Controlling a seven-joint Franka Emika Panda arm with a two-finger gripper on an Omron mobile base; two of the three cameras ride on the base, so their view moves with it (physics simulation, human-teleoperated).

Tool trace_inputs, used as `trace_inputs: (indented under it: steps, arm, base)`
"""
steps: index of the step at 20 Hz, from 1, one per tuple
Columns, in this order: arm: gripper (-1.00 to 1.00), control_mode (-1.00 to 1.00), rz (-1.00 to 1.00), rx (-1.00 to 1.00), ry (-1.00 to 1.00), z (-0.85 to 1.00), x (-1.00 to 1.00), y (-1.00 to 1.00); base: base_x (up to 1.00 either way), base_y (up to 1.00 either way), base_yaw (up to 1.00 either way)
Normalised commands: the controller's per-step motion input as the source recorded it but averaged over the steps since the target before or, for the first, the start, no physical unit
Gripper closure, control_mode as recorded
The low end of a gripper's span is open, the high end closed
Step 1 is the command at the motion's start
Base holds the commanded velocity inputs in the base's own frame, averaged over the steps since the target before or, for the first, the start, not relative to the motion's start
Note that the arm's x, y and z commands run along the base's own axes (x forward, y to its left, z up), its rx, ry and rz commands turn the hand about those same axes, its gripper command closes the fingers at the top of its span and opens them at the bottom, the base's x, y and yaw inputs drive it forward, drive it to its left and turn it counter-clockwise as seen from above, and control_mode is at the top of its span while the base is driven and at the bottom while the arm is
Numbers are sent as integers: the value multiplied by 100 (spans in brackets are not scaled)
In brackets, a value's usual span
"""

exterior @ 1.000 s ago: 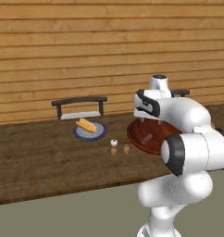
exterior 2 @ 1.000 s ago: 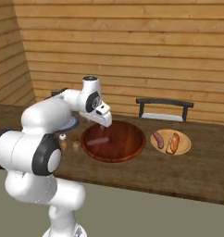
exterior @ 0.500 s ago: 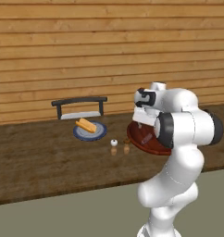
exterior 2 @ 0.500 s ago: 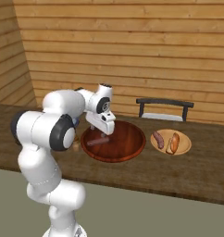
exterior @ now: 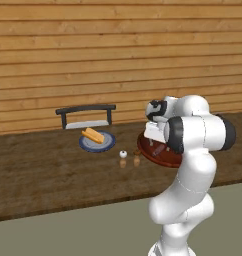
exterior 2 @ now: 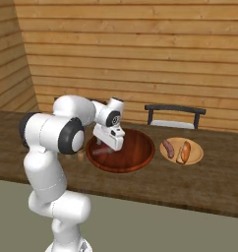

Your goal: Place one bun and one sausage from the bowl on each plate.

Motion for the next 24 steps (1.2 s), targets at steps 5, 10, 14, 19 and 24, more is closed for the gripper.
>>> trace_inputs:
  steps: [5,10,14,19,24]
  arm:
    - [-100,-100,0,0,-10,-8,8,11]
    - [-100,-100,0,0,-4,-9,6,0]
    - [-100,-100,0,0,-10,0,-12,0]
    - [-100,-100,0,4,-22,-15,-23,0]
    - [-100,-100,0,1,-8,-23,1,0]
  base:
    - [0,0,0]
    - [0,0,0]
    - [0,0,0]
    - [0,0,0]
    - [0,0,0]
